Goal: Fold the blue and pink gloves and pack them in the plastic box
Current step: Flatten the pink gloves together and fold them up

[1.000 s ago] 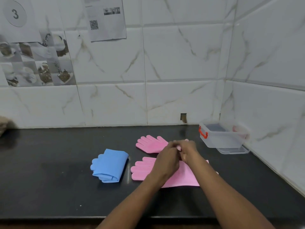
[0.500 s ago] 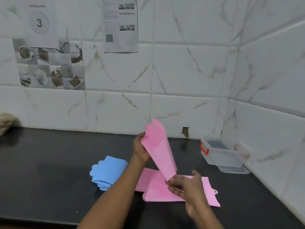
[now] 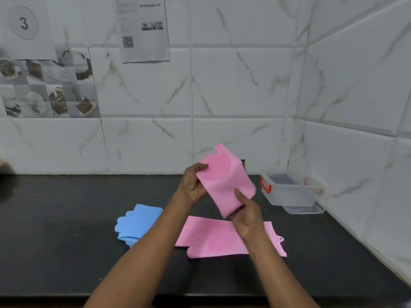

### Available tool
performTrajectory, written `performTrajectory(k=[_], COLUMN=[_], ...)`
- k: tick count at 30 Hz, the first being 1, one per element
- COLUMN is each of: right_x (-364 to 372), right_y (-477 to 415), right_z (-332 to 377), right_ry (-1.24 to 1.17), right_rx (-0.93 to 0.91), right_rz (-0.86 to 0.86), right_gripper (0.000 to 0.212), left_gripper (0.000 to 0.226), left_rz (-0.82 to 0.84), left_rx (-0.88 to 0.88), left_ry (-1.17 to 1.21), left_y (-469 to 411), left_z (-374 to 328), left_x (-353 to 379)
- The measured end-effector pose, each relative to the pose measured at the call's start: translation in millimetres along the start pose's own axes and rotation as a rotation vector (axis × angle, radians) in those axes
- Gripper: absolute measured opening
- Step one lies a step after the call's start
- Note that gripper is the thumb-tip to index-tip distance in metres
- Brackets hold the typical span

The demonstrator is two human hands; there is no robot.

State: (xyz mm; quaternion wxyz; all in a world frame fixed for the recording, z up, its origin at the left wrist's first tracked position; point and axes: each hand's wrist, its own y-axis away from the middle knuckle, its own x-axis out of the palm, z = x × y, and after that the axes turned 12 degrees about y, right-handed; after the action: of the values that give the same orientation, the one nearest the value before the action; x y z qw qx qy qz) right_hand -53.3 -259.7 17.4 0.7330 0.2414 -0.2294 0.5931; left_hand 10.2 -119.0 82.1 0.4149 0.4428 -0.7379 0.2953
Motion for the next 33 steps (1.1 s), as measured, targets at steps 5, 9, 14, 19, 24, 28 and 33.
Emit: performTrajectory(k=[5, 9, 14, 19, 24, 28, 33], right_x=[13.1, 53.0, 93.7, 113.2, 47.3, -22.1, -58.5], right_y=[-27.7, -45.5, -36.8, -1.1, 9.0, 14.3, 3.6], right_z=[63.1, 95.1, 108.4, 124.4, 115.8, 65.2, 13.4], right_ry=[0.559, 1.104, 1.739, 1.656, 1.587, 1.084, 0.109], right_rx=[-0.203, -0.181, -0.471, -0.656, -0.559, -0.360, 0.188], right_rz=[-0.135, -0.043, 0.203, 0.492, 0.436, 0.196, 0.086], right_gripper=[0.048, 0.046, 0.014, 0.011, 0.028, 0.033, 0.037], left_gripper=[0.035, 0.074, 0.095, 0.116, 0.080, 0.083, 0.045], left_rz=[-0.259, -0.370, -0.378, -0.277, -0.112, -0.035, -0.006], left_rx=[-0.139, -0.492, -0.440, -0.281, -0.060, 0.132, 0.156], left_ry=[0.134, -0.124, -0.812, 0.328, 0.681, 0.540, 0.465], left_y=[14.4, 34.9, 69.5, 70.6, 48.0, 42.2, 38.8], left_z=[17.1, 38.2, 9.7, 4.1, 16.1, 21.8, 26.6], left_x=[-32.1, -50.7, -56.4, -66.0, -70.7, -65.1, -68.6])
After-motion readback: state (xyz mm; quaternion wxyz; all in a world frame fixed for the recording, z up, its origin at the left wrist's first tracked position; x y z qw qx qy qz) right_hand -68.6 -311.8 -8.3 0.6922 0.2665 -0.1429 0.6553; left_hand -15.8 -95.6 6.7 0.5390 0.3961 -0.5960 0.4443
